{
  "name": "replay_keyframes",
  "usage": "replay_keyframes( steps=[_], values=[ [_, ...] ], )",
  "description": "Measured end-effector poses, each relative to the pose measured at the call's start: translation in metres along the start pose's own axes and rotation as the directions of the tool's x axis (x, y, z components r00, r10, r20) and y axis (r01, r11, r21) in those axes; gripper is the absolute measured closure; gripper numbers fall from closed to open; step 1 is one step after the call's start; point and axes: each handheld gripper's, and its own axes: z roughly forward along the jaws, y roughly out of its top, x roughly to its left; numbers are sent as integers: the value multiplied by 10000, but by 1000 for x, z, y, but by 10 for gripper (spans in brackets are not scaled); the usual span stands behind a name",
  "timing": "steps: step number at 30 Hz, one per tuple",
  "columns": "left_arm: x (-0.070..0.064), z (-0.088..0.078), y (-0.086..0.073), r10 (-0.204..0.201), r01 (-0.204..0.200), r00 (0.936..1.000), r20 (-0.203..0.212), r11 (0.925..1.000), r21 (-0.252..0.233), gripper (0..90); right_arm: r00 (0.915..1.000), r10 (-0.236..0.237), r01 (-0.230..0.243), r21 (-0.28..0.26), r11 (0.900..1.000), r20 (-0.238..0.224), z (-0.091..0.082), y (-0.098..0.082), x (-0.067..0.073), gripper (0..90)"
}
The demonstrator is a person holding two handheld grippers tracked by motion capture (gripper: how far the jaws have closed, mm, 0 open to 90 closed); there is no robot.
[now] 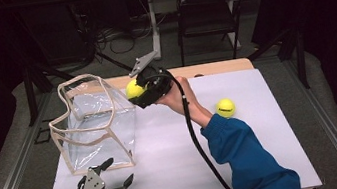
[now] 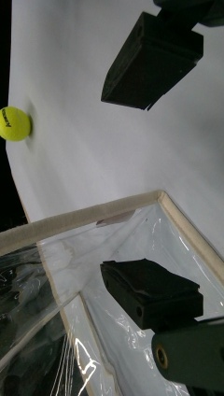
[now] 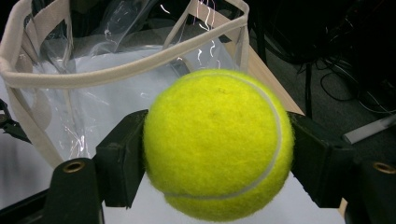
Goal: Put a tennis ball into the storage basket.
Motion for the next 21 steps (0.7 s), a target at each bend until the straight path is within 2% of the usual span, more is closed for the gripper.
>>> replay_keyframes(
  steps=[21],
  values=[
    [0, 0, 0, -14, 14, 10000, -16, 10000, -3, 159, 9999, -114, 116, -282, 9995, 84, -1, 16, 0, 265]
  ],
)
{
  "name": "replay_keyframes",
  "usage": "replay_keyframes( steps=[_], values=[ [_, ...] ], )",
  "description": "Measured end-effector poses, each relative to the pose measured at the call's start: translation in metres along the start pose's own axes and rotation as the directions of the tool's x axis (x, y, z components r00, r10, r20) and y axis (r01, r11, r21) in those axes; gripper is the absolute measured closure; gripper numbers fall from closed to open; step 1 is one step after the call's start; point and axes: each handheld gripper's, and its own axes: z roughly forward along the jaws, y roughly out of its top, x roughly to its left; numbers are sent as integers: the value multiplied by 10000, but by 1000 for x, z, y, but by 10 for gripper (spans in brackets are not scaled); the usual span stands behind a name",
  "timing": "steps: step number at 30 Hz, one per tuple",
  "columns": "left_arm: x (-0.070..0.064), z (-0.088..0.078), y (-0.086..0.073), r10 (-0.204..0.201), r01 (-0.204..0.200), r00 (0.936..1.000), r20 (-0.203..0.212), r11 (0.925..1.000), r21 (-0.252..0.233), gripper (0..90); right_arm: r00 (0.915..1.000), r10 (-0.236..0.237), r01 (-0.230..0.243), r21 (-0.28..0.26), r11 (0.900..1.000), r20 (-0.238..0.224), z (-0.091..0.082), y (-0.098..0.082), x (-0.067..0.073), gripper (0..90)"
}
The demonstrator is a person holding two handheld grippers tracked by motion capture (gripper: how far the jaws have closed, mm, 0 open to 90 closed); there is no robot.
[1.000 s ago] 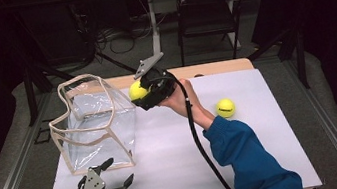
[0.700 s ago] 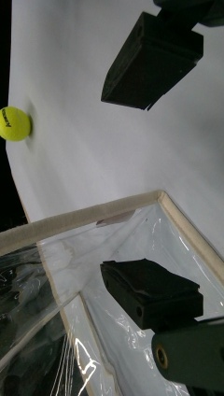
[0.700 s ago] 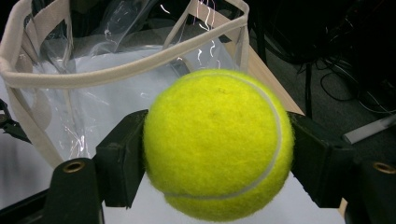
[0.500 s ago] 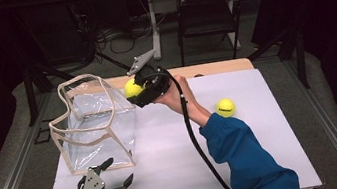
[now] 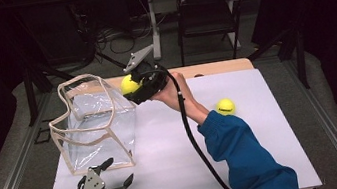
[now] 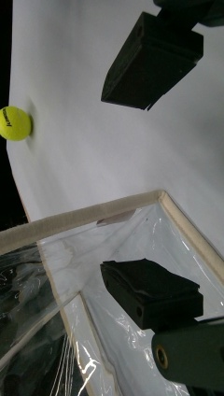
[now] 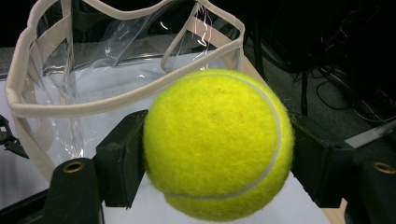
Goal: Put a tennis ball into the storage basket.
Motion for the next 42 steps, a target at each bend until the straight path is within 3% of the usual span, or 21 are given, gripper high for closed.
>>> replay_keyframes(
  steps=[42],
  values=[
    [0, 0, 0, -6, 6, 10000, 38, 10000, -25, 159, 9997, -177, 164, -766, 9969, -163, 14, 27, 17, 264]
  ],
)
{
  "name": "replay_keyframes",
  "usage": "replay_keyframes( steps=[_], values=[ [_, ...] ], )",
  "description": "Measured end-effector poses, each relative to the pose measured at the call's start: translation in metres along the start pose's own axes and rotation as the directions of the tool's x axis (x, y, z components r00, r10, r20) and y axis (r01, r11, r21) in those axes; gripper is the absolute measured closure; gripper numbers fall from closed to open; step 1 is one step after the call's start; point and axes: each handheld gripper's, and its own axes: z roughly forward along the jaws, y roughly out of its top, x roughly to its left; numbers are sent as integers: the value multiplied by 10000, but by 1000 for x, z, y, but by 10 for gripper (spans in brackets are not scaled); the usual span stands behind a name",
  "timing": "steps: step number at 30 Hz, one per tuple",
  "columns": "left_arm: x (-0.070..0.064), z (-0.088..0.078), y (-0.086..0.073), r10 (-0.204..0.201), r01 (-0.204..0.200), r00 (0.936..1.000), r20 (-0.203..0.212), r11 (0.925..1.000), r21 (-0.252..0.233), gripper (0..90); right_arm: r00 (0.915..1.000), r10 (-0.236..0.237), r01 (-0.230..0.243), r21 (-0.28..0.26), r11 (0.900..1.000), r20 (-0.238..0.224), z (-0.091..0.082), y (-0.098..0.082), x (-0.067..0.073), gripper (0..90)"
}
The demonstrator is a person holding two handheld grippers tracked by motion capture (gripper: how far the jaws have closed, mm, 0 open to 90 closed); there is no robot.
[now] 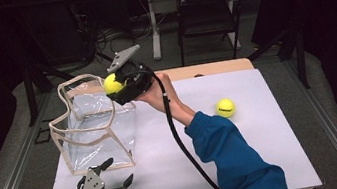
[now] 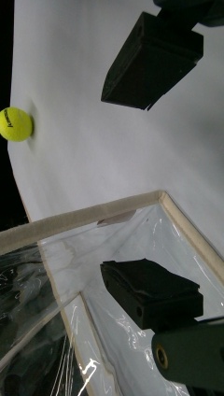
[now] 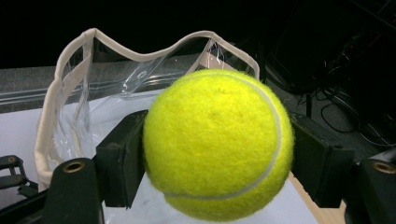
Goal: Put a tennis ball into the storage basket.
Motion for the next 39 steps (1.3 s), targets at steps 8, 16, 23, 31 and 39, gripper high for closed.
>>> replay_keyframes(
  steps=[8, 16, 23, 31, 39],
  values=[
    [-1, 0, 0, 44, -44, 10000, 11, 10000, -7, 159, 10000, -69, 68, -191, 9998, -47, 5, 6, 7, 264],
    [0, 0, 0, 23, -23, 10000, 3, 10000, -26, 159, 9997, -196, 192, -309, 9993, -144, 10, 13, 16, 264],
    [0, 0, 0, -29, 29, 10000, 2, 10000, -41, 159, 9992, -297, 289, -280, 9992, -265, 16, 18, 22, 264],
    [0, 0, 0, 5, -5, 10000, 35, 10000, -42, 159, 9982, -428, 425, -79, 9991, -416, 26, 22, 29, 264],
    [0, 0, 0, -37, 37, 10000, 8, 10000, -54, 159, 9971, -514, 523, 149, 9985, -562, 32, 23, 33, 264]
  ],
)
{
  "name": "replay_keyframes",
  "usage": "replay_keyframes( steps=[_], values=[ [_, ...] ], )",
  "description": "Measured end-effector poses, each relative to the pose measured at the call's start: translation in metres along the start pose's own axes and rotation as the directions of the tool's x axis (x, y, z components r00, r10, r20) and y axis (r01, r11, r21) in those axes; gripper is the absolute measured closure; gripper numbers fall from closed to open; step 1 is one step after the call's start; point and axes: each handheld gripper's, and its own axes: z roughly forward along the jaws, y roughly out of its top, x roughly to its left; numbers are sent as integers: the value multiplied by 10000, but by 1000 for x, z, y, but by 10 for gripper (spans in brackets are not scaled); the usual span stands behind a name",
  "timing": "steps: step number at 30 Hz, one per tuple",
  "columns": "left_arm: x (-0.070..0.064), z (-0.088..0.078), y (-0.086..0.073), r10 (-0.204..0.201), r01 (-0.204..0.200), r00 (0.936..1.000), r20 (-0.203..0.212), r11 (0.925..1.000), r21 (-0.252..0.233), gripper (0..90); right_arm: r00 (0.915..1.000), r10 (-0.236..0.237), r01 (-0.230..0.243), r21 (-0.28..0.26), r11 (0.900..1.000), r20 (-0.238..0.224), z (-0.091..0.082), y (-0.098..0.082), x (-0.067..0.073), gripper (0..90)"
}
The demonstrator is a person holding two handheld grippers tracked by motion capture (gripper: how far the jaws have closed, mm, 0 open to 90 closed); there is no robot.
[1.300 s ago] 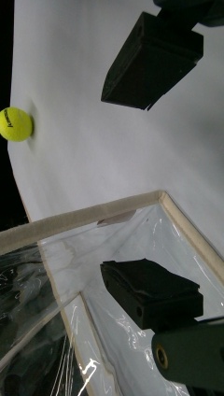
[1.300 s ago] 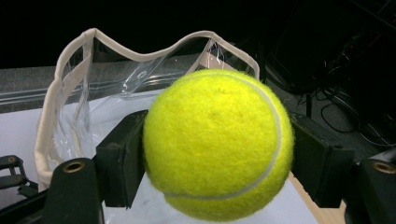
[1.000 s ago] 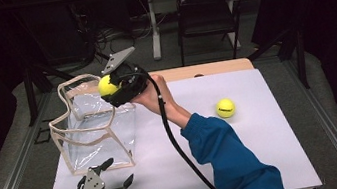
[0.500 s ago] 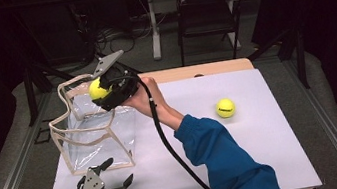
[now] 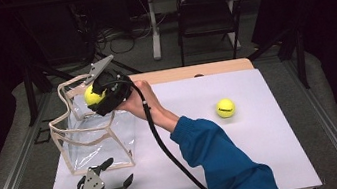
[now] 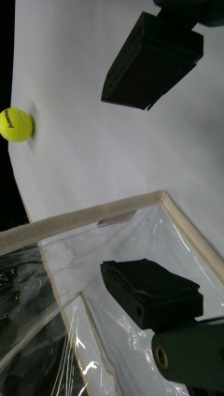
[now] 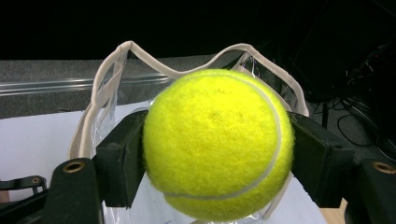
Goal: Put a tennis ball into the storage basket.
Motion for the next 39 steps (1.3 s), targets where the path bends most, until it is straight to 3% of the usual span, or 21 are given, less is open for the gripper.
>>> replay_keyframes(
  steps=[16, 39],
  values=[
    [-1, -1, 0, 0, 0, 10000, 14, 10000, -28, 159, 9996, -133, 142, 381, 9992, -249, 10, 1, 7, 263],
    [-1, -1, 0, 71, -71, 10000, 38, 10000, 9, 159, 9968, 233, -147, 1123, 9936, -760, 24, -4, 13, 258]
  ],
)
